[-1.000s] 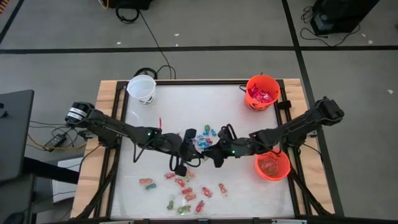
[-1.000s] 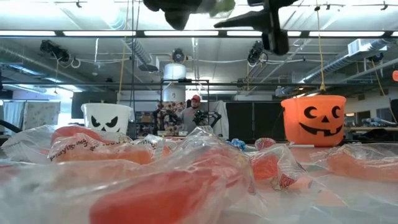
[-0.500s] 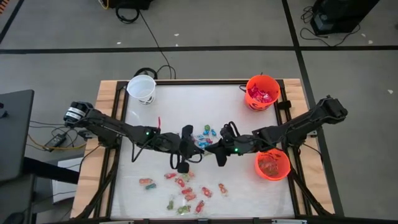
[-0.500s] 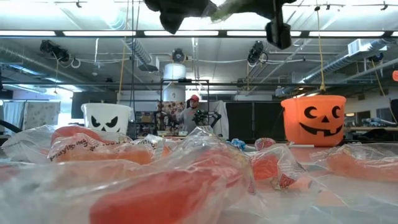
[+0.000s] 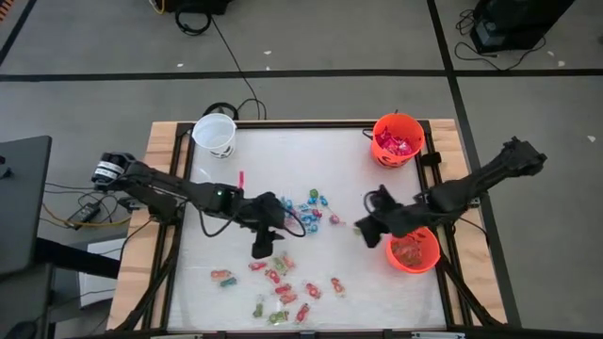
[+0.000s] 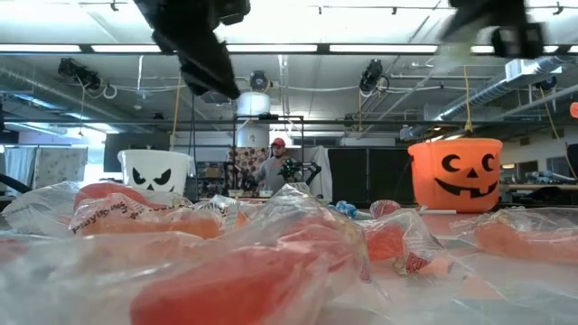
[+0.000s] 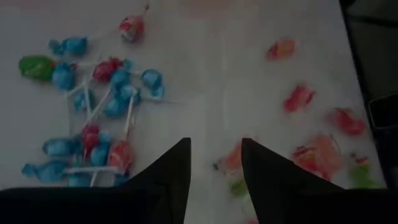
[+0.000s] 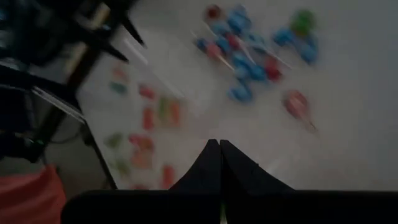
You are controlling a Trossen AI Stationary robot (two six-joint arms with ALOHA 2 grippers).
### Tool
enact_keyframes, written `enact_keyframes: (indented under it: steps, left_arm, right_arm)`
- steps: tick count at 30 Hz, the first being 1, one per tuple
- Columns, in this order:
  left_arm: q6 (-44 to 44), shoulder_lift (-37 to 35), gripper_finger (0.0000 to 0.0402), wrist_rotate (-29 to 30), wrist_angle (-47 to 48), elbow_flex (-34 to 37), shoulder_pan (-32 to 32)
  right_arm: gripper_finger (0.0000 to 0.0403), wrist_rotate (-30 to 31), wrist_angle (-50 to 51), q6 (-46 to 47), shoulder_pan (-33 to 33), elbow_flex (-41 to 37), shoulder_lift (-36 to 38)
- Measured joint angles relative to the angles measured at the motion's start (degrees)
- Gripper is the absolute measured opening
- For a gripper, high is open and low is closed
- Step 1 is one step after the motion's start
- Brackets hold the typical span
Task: Sort candy by brand, put in halloween buckets
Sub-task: Put the green gummy into the bottom orange bucket, then put the orange gummy into the bottom orange bucket
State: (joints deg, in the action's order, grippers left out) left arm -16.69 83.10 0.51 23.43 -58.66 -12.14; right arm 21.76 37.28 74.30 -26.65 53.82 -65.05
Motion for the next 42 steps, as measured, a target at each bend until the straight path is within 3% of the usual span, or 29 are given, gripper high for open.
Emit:
enact_keyframes:
  steps: [5, 10, 15, 21, 27, 31, 35, 38, 42]
  left_arm:
    - [-3.33, -5.47, 0.0147, 1.36, -1.58, 7.64, 0.54]
    - [-9.06, -15.32, 0.0147, 1.31, -4.00, 17.56, 0.46]
    - [-12.89, -22.89, 0.0147, -0.94, -3.74, 25.30, -2.02]
    - [-14.93, -23.29, 0.0147, -3.71, -4.44, 30.09, -8.16]
    - [-15.78, -22.02, 0.0147, -3.29, -4.15, 30.85, -12.42]
    - [-16.59, -21.98, 0.0147, -0.88, -3.79, 30.85, -13.16]
    - [-16.96, -22.02, 0.0147, -2.18, -3.81, 30.85, -13.82]
    - [-15.70, -22.02, 0.0145, -3.67, -3.87, 30.85, -16.61]
    - [-15.21, -22.02, 0.0129, -3.23, -4.62, 30.85, -22.87]
  right_arm:
    - [0.0002, -2.61, 14.92, 10.00, -6.81, 0.00, 4.85]
    - [0.0002, -6.21, 23.30, 18.81, -14.09, -0.04, 5.83]
    - [0.0002, -10.12, 29.63, 25.79, -19.79, 0.00, 3.79]
    - [0.0003, -12.96, 39.53, 31.12, -23.00, -0.07, -2.39]
    - [0.0039, -11.23, 39.48, 30.16, -23.04, -0.07, -8.71]
    - [0.0089, -10.52, 39.31, 28.74, -23.08, -0.07, -12.34]
    - [0.0147, -10.30, 40.47, 31.60, -22.86, 2.52, -12.22]
    - [0.0179, -4.55, 43.43, 32.49, -23.00, 6.98, -11.14]
    - [0.0189, 5.81, 48.45, 32.42, -23.09, 13.86, -10.74]
